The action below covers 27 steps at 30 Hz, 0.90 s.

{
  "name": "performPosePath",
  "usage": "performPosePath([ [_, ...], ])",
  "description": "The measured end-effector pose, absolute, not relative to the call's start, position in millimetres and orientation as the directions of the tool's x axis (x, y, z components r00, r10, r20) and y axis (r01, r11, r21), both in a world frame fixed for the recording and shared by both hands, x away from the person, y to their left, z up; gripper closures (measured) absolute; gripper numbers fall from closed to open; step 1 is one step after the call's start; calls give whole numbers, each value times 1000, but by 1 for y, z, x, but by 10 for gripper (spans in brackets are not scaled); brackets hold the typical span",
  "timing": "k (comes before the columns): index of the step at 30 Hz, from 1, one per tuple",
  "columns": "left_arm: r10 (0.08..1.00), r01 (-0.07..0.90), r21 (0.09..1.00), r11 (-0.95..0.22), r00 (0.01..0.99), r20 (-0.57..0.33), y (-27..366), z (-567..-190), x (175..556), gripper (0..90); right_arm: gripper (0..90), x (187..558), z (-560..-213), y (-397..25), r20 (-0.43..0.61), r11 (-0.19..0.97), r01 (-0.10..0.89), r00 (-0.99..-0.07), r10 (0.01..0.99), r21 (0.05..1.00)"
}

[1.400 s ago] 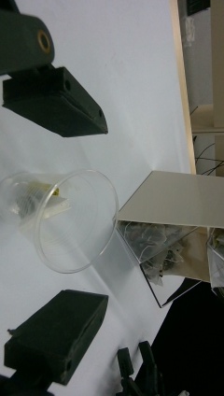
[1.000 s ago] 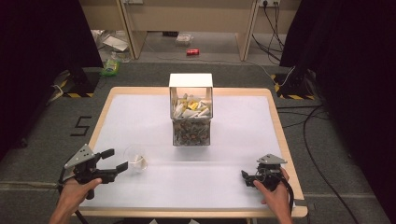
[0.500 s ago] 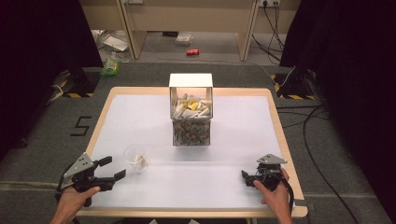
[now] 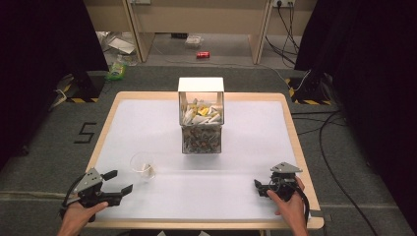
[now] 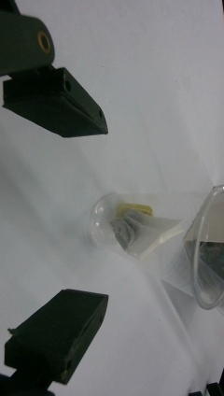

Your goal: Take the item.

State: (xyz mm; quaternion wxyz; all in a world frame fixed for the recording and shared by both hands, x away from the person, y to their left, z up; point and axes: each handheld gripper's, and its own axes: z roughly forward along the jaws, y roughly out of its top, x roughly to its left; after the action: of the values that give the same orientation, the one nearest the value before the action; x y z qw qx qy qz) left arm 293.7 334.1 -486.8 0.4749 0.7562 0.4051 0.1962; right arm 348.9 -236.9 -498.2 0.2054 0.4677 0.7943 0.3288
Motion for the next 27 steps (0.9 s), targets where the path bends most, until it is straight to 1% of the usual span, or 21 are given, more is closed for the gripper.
performPosePath([
  [7, 804, 441, 858, -262, 592, -59, 332, -496, 291, 151, 73, 349, -498, -237, -19, 346, 608, -478, 878, 714],
  [27, 816, 455, 833, -314, 579, -9, 326, -512, 280, 154, 73, 349, -498, -237, -20, 347, 607, -478, 878, 715],
])
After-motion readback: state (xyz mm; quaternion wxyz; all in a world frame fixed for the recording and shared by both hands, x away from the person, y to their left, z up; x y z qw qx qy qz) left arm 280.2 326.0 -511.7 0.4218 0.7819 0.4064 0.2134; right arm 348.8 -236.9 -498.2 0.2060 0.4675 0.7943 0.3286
